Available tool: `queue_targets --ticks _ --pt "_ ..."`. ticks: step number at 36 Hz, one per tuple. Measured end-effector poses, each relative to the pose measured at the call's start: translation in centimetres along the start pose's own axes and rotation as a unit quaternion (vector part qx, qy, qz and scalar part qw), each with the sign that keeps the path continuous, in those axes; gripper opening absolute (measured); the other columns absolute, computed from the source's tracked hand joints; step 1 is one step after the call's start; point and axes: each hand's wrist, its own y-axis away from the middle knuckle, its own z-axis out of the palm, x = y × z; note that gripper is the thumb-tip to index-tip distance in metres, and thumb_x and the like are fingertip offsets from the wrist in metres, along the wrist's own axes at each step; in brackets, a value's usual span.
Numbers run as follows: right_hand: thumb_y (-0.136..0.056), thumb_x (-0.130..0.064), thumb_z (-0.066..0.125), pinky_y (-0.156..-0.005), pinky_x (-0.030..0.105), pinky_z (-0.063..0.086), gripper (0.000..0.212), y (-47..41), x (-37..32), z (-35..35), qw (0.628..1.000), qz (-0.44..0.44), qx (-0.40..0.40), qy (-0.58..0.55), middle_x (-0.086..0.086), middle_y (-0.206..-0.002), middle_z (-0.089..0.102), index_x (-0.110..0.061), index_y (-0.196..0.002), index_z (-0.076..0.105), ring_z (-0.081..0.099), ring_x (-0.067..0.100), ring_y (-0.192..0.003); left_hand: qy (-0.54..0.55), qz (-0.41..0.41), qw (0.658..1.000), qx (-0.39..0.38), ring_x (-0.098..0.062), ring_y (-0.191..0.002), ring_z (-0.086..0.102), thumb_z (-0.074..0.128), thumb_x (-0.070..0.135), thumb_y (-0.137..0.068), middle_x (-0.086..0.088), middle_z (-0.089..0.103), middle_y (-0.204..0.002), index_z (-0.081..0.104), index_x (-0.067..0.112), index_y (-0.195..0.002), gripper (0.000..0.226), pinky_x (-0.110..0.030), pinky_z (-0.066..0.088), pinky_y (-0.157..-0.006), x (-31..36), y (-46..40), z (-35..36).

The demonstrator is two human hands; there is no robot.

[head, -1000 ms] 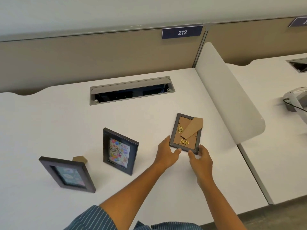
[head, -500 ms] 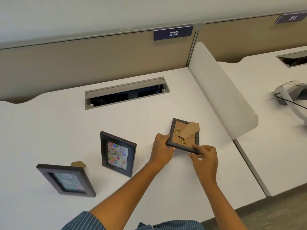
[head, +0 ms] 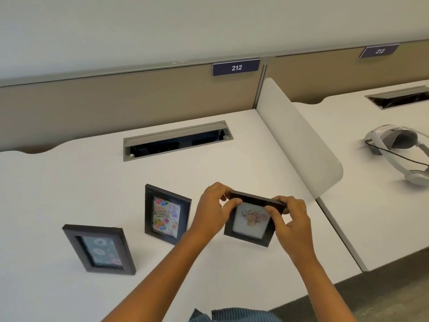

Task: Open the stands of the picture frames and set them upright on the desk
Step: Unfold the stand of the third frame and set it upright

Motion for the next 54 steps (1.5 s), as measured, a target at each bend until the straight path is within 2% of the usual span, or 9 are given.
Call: queue_targets --ticks 9,17,22,25,27,34,37,41,54 --pt "-0.101 -0.027 0.079 -0.066 0.023 0.065 0.011 0.8 -5.8 0.0 0.973 0.121 0.0 -0.195 -0.008 -0.105 0.08 -0.034 -0.108 0.074 0.08 0.011 -0.095 0.228 -0.133 0.965 -0.009 -0.011 -0.098 0.076 0.062 0.038 -0.105 0.003 0.08 -0.103 0.071 0.022 -0.11 0.018 -0.03 0.064 -0.084 2.4 3.3 -2.3" --pt "-0.084 -0.046 0.086 -0.064 0.033 0.068 0.032 2.7 -9.4 1.9 0.943 0.213 0.028 -0.254 -0.004 -0.102 0.082 -0.027 -0.108 0.076 0.084 0.02 -0.091 0.266 -0.198 0.943 0.012 -0.007 -0.084 0.079 0.062 0.044 -0.104 0.005 0.083 -0.09 0.073 0.02 -0.103 0.027 -0.018 0.059 -0.068 2.8 5.2 -5.3" --pt "-0.091 -0.036 0.087 -0.066 0.032 0.067 0.025 4.0 -10.5 3.0 0.931 0.247 0.007 -0.267 0.004 -0.104 0.084 -0.02 -0.108 0.078 0.084 0.024 -0.091 0.249 -0.215 0.944 0.019 -0.018 -0.09 0.08 0.063 0.045 -0.103 0.001 0.083 -0.089 0.076 0.018 -0.099 0.029 -0.034 0.065 -0.081 2.5 6.2 -6.9" --pt "-0.085 -0.042 0.089 -0.064 0.031 0.067 0.034 4.9 -11.0 3.5 0.925 0.256 -0.001 -0.28 0.008 -0.102 0.085 -0.018 -0.107 0.08 0.085 0.025 -0.088 0.237 -0.218 0.947 0.016 -0.035 -0.096 0.077 0.063 0.044 -0.103 -0.015 0.081 -0.094 0.075 0.011 -0.098 0.036 -0.05 0.062 -0.089 2.3 6.8 -7.6" --pt "-0.081 -0.046 0.089 -0.063 0.03 0.066 0.038 5.4 -11.3 3.9 0.922 0.261 -0.003 -0.287 0.01 -0.1 0.085 -0.018 -0.104 0.08 0.084 0.025 -0.086 0.231 -0.217 0.948 0.019 -0.041 -0.099 0.074 0.063 0.044 -0.103 -0.022 0.078 -0.096 0.074 0.007 -0.097 0.039 -0.046 0.062 -0.083 2.1 7.2 -8.1" --pt "-0.086 -0.057 0.082 -0.081 0.05 0.07 0.039 7.0 -11.9 4.6 0.913 0.296 -0.036 -0.278 0.014 -0.103 0.085 -0.02 -0.1 0.081 0.084 0.033 -0.094 0.232 -0.199 0.952 0.008 -0.026 -0.092 0.079 0.063 0.044 -0.103 -0.008 0.082 -0.092 0.073 0.012 -0.099 0.034 -0.046 0.066 -0.085 1.8 8.2 -9.2" --pt "-0.085 -0.061 0.077 -0.071 0.041 0.069 0.047 7.8 -12.3 4.7 0.915 0.298 -0.054 -0.266 0.009 -0.105 0.087 -0.02 -0.108 0.081 0.085 0.03 -0.094 0.238 -0.176 0.955 0.011 -0.016 -0.088 0.081 0.062 0.045 -0.103 0.003 0.082 -0.091 0.069 0.021 -0.101 0.025 -0.033 0.068 -0.075 1.5 8.5 -9.7" --pt "-0.083 -0.065 0.073 -0.07 0.03 0.066 0.054 8.8 -12.6 4.6 0.923 0.292 -0.057 -0.244 0.002 -0.105 0.087 -0.02 -0.111 0.081 0.085 0.02 -0.095 0.253 -0.137 0.958 -0.002 -0.016 -0.095 0.081 0.06 0.041 -0.104 0.002 0.081 -0.1 0.068 0.024 -0.111 0.02 -0.041 0.069 -0.08 1.3 8.7 -10.1" --pt "-0.079 -0.081 0.077 -0.094 0.045 0.058 0.068 10.3 -11.9 2.7 0.923 0.301 -0.044 -0.233 0.008 -0.108 0.087 -0.019 -0.106 0.087 0.082 0.024 -0.103 0.232 -0.053 0.97 -0.047 -0.009 -0.103 0.076 0.059 0.032 -0.107 0.01 0.078 -0.109 0.069 0.027 -0.116 0.015 -0.033 0.067 -0.082 1.1 9.8 -8.9"
